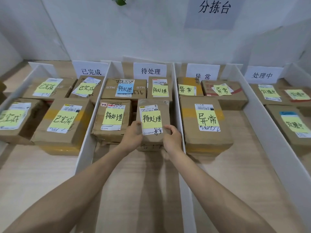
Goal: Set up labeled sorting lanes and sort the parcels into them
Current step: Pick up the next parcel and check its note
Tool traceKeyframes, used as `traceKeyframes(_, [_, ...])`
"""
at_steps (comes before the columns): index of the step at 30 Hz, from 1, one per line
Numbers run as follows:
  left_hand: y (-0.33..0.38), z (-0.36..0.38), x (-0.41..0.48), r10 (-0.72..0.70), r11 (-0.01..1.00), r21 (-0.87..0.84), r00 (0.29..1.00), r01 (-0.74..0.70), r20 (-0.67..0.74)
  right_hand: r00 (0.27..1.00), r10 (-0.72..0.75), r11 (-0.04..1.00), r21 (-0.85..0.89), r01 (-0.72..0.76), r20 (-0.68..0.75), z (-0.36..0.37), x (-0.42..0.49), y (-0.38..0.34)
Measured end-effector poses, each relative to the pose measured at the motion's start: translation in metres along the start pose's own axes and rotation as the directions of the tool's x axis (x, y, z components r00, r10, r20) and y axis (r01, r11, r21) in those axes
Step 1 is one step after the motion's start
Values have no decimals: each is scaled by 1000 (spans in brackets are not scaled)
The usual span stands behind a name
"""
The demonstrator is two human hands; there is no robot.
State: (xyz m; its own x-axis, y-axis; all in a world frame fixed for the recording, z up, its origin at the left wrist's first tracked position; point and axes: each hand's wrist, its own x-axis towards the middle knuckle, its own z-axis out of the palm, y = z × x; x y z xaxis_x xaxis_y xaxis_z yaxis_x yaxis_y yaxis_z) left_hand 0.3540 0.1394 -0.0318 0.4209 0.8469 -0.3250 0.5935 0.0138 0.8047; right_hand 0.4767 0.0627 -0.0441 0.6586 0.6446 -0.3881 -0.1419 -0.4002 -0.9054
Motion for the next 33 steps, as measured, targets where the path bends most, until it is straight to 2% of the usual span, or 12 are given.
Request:
traceKeyframes(9, [-1,-1,14,10,1000,19,1000,-10,-7,1000,8,1000,8,-8,0,7,17,-1])
traceKeyframes(16, [8,-7,14,-19,997,73,998,15,53,996,6,995,-99,3,86,-2,20,-8])
traceKeyframes(24, [15,-26,-2,-14,995,104,999,9,47,982,-94,933,-329,144,164,-11,3,-38])
traceKeyframes(29, [21,-63,-21,42,978,203,999,-40,-2,970,-159,901,-374,218,181,-13,-20,-56])
traceKeyframes(33, [24,-97,-43,112,959,270,992,-93,-56,956,-231,894,-348,282,181,-4,-41,-72])
